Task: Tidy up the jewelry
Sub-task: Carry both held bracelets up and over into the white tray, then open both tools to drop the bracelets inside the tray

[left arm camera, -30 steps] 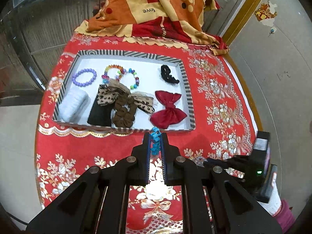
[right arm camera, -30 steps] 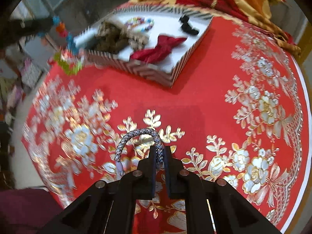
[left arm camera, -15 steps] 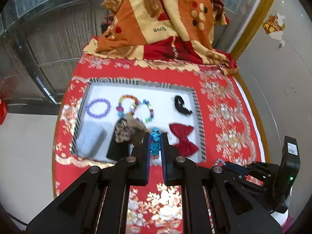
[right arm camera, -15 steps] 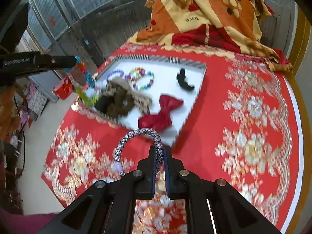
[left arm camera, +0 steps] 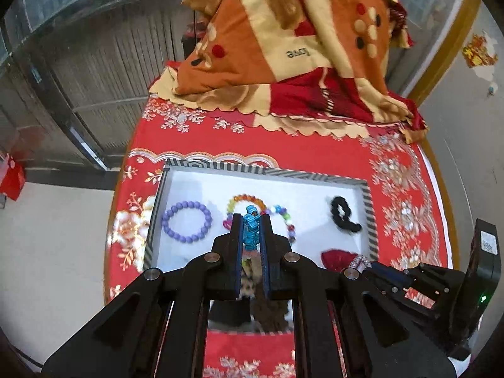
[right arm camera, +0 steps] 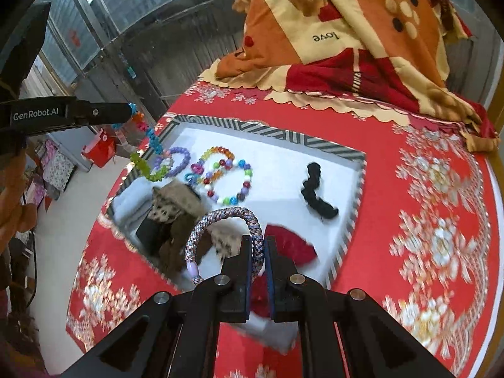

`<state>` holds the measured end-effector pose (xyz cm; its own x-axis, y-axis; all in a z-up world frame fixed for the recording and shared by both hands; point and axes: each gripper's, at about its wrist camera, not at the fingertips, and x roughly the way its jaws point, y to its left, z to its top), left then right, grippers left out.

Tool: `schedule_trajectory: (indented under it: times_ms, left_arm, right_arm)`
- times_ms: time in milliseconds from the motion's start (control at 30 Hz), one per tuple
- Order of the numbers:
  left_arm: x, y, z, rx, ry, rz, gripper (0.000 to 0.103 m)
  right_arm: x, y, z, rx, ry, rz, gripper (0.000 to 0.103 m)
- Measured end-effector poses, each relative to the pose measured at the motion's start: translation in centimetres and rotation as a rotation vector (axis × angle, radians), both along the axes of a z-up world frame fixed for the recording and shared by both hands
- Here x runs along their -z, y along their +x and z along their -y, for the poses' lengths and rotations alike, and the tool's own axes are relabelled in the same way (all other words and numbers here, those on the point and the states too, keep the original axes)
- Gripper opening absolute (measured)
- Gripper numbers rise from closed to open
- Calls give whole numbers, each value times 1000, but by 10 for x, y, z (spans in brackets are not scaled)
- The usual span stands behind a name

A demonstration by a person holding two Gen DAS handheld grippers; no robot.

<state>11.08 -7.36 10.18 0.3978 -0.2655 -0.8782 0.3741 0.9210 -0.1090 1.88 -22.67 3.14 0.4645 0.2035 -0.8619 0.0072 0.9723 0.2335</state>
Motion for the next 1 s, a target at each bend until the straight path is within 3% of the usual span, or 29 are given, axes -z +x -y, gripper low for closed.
schedule_trajectory:
  times_ms: [233, 533, 800, 1000]
  left_arm:
    - [33, 45, 4, -13, 15, -54, 8]
    - [84, 89, -19, -96, 54, -128, 8]
    - [102, 101, -30, -123, 75, -131, 8]
    - [103, 97, -35, -142, 62, -148, 11]
  right_arm:
    - [30, 40, 3, 26, 5, -64, 7]
    - [59, 74, 6, 36, -66, -119, 7]
    - [69, 89, 1, 26, -133, -115, 7]
    - [67, 86, 3, 39, -73, -106, 8]
